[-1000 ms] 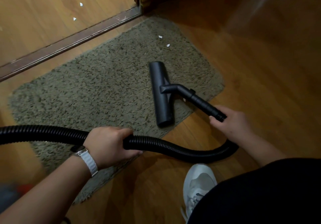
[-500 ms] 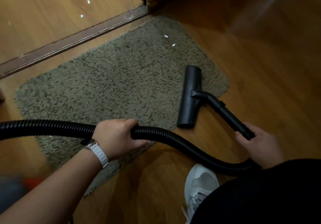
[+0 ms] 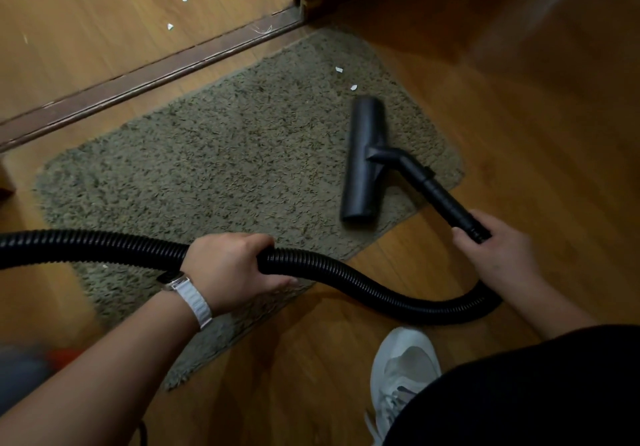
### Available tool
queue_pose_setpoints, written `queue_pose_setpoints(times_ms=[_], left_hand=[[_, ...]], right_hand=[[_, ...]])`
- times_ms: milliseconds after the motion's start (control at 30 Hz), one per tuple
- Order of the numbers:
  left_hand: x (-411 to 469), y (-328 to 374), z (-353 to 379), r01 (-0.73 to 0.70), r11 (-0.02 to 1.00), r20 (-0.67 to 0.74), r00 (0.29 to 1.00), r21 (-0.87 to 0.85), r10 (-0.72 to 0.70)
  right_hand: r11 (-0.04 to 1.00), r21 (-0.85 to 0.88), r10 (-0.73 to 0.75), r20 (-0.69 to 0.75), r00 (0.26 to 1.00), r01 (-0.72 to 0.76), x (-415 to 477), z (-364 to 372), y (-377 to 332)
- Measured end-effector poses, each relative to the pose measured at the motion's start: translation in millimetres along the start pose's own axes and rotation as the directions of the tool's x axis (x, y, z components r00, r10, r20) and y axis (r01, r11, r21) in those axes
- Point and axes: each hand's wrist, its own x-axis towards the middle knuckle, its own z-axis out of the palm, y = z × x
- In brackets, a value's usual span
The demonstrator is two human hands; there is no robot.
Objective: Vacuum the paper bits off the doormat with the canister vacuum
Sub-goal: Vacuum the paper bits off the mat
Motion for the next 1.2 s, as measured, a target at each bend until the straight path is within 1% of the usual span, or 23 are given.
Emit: queue_pose_setpoints(times_ms=[67,133,300,367,533,733,967,1067,1200], left_hand=[[1.5,1.6,-1.6,0.032,0.999,0.005,0.999,-0.022,-0.032],[2.7,2.0,-4.1,0.085,0.995,0.013,0.996,-0.056,-0.085],[5.3,0.9,-7.6,0.210,0.972,0.048,0.978,-0.111,-0.205],[6.7,0.5,-10.3,0.243,0.961,0.063,0.970,-0.128,-0.237],[7.3,-1.0,-15.0,0.284,0.948,0.095,0.957,-0.141,-0.273],[5.0,-7.1,-19.5,0.355,0.925,0.091,0.934,-0.136,-0.345],[1.9,-11.5,-18.4,0.364,0.924,0.115,0.929,-0.120,-0.351],[1.5,-11.4,-20.4,0.363,0.924,0.135,0.928,-0.119,-0.347],[3.0,-8.8,-28.9,0.373,0.918,0.138,0.924,-0.136,-0.355]], right_hand=[[0.998,0.041,0.041,-0.062,0.997,-0.038,9.1,-4.0,3.3],[0.997,0.046,0.064,-0.102,0.993,-0.059,19.7,-8.4,3.6],[0.994,0.077,0.086,-0.123,0.989,-0.077,57.2,-15.3,-5.2],[0.996,0.074,0.060,-0.110,0.992,-0.052,72.3,-16.3,-15.1],[0.999,-0.004,-0.041,-0.044,0.998,0.041,108.3,-14.1,-43.7],[0.983,-0.138,-0.121,0.030,0.992,0.124,139.6,-1.1,-85.8],[0.957,-0.197,-0.205,0.068,0.976,0.215,148.7,9.6,-109.5],[0.966,-0.173,-0.186,0.040,0.982,0.190,148.3,7.1,-106.8],[0.992,-0.090,-0.097,-0.060,0.993,0.092,148.0,-2.9,-94.9]])
